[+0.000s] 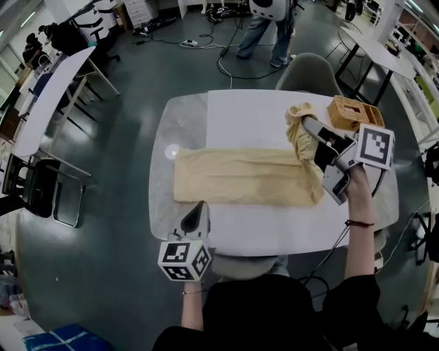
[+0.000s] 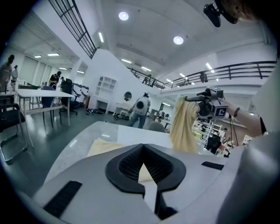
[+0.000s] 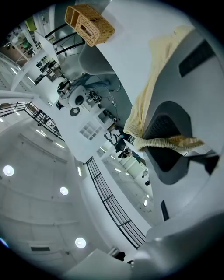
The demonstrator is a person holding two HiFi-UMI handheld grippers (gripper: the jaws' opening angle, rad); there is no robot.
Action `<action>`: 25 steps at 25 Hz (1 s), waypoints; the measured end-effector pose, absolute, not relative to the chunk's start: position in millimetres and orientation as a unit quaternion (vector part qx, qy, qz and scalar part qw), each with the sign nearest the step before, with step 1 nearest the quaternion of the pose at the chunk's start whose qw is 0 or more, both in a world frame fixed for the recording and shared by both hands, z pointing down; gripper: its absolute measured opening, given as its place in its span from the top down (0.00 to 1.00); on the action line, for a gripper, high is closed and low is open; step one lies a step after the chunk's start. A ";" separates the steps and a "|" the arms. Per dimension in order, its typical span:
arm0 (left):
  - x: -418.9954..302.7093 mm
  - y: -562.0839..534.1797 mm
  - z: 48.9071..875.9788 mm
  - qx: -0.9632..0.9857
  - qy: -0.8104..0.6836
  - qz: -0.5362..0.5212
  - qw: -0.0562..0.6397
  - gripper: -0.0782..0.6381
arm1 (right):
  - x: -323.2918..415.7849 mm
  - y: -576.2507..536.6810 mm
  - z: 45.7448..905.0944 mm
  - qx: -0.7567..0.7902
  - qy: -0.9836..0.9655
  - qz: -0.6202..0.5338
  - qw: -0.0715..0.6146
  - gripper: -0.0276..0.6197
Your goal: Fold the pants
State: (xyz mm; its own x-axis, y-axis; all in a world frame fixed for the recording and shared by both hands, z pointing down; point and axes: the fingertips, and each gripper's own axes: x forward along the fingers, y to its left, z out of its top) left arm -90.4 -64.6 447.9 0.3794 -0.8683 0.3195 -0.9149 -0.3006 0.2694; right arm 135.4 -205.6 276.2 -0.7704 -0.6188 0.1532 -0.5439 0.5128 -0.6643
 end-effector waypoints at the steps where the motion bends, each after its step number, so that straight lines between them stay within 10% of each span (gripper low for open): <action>1: -86.1 -62.8 448.6 0.803 -0.556 0.056 0.207 0.87 | 136.3 -205.2 276.8 -0.331 0.869 -0.364 0.051 0.91; 25: -188.4 -87.9 479.0 0.768 -0.592 0.059 0.237 0.87 | -62.6 -256.4 375.4 -0.337 0.837 -0.429 -0.026 0.91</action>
State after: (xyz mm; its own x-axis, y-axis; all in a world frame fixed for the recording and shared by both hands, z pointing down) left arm -188.4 -87.9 479.0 0.2913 -0.8814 0.3718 -0.9377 -0.1861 0.2934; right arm -62.6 -256.4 375.4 -0.7712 -0.5425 0.3332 -0.5872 0.4039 -0.7015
